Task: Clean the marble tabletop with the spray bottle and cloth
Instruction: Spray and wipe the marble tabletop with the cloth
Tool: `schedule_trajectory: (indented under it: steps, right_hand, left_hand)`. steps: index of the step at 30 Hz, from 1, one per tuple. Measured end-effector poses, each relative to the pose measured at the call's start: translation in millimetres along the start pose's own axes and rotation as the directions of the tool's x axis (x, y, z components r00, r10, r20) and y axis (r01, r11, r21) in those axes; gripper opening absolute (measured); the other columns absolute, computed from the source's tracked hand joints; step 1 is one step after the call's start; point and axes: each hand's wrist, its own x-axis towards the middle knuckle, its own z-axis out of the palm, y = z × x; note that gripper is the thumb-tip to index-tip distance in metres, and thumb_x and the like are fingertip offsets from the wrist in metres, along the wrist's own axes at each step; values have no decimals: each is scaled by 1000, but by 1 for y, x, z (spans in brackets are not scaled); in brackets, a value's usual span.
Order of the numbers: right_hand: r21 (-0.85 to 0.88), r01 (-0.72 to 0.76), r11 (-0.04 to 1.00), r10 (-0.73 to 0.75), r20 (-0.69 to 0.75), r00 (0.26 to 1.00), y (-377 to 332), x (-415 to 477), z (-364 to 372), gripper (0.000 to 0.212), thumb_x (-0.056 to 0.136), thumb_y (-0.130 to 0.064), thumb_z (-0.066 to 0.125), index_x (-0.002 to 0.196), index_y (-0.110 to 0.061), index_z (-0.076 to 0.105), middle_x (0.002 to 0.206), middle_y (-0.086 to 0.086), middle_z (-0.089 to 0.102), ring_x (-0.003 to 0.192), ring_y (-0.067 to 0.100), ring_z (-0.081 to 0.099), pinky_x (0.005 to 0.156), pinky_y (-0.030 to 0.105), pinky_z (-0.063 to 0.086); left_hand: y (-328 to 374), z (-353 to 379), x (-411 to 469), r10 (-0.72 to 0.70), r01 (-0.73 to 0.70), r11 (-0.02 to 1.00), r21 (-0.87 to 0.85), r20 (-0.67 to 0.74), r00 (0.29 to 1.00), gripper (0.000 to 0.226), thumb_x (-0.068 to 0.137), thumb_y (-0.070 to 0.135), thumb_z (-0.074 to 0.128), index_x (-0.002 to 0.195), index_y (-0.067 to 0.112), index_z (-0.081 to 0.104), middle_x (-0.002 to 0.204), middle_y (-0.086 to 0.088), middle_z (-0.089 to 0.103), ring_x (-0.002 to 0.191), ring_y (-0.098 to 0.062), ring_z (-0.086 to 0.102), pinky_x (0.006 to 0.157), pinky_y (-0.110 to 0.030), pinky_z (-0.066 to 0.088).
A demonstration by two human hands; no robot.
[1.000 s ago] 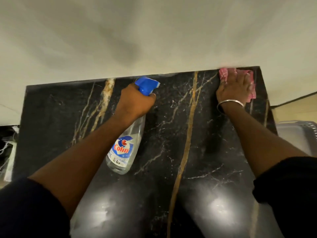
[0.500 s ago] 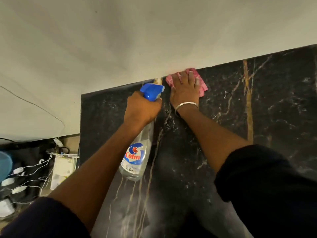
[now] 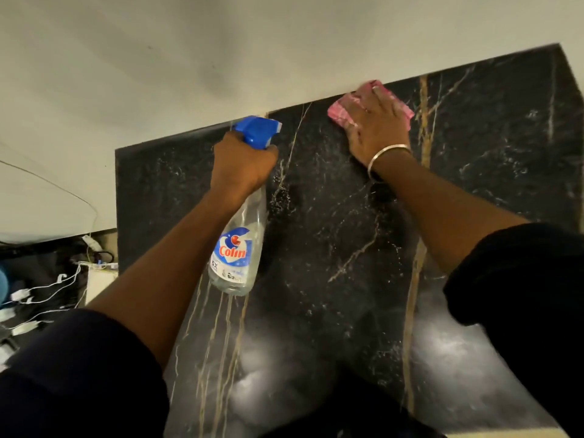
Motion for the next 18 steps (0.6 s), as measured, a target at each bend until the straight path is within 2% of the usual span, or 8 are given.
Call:
schedule_trajectory:
  steps: [5,7,10,13,18]
  right_hand:
    - [35,-288,957,290,-58,955,53,-3,-10,55,100,-33,35,154,-24,27,163,14,19,151,37,11,122,53,12]
    - [68,-411,909,416,-74,907,39,-1,-8,55,100,-31,37,154,-22,27,163,15,18,151,38,10,122,54,10]
    - [97,-527,844,533,-55,844,3,7,-4,57,102,-31,35,156,-17,22,164,17,14,151,39,6,122,55,6]
    - [75,-490,869,492,-18,870,-47,10,3,58,103,-30,34,157,-14,19,163,20,12,151,42,5,122,57,7]
    - [61,-308,950,307,28,951,-177,19,28,59,102,-35,32,157,-18,19,164,15,12,151,42,4,120,61,2]
  left_hand:
    - [3,-1,1,-12,11,999,-50,-9,1000,14,85,17,65,94,20,53,70,7,54,64,-6,55,63,-14,46]
    - [-3,-7,4,-28,27,998,-62,-10,1000,15,85,19,65,90,23,51,71,5,53,66,-7,55,68,-20,49]
    - [-18,-21,11,-34,33,997,-69,-12,999,14,85,21,65,92,20,54,71,4,54,64,-7,55,64,-19,48]
    - [-38,-42,19,-20,20,997,-72,0,1000,13,83,19,64,92,20,54,72,3,54,65,-9,55,64,-21,49]
    - [-80,-86,38,59,-59,998,-3,20,998,12,87,17,62,93,15,52,69,3,51,66,-9,53,68,-22,47]
